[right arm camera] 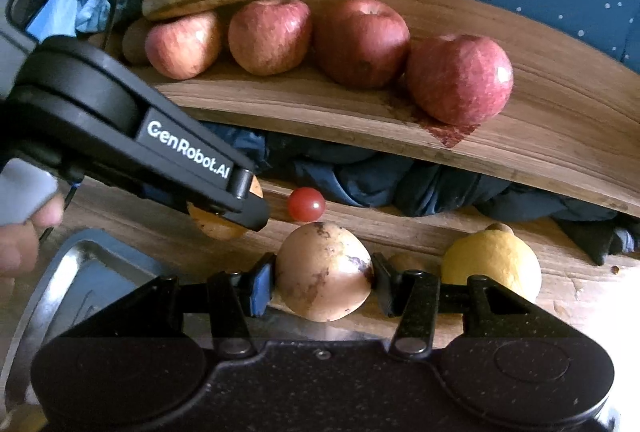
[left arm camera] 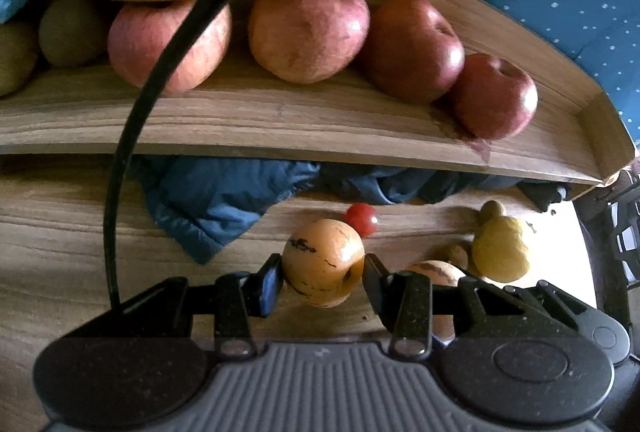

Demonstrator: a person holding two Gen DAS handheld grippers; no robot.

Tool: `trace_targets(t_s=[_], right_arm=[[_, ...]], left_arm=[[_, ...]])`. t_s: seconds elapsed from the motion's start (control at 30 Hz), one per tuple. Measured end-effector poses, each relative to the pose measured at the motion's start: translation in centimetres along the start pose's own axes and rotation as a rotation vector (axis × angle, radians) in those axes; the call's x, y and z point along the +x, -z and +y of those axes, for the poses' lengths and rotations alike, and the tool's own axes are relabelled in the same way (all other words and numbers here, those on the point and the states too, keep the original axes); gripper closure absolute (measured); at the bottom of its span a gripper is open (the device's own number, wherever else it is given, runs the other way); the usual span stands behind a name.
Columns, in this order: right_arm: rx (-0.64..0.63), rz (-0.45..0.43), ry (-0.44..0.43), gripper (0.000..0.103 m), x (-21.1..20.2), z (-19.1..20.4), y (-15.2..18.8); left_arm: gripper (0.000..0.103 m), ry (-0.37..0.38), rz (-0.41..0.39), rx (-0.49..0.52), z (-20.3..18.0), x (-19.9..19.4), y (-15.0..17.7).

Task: Organize fruits
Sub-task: 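Lift both held pears and carry them over the steel tray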

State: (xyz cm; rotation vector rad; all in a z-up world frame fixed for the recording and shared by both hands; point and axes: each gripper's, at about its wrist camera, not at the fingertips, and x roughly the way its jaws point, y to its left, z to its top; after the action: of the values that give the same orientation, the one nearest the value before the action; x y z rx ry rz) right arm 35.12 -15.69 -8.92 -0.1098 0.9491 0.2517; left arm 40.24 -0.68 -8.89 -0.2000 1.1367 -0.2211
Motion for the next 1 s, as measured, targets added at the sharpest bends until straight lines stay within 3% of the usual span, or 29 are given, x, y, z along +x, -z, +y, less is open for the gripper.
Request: trace_targets(t_s=[1.0], right_arm=[[0.019,0.018,0.000,0.051,-10.2,0.3,9.1]], left_arm=[[0.056,0.018,0.036,0.033,-4.2,-3.0,8.9]])
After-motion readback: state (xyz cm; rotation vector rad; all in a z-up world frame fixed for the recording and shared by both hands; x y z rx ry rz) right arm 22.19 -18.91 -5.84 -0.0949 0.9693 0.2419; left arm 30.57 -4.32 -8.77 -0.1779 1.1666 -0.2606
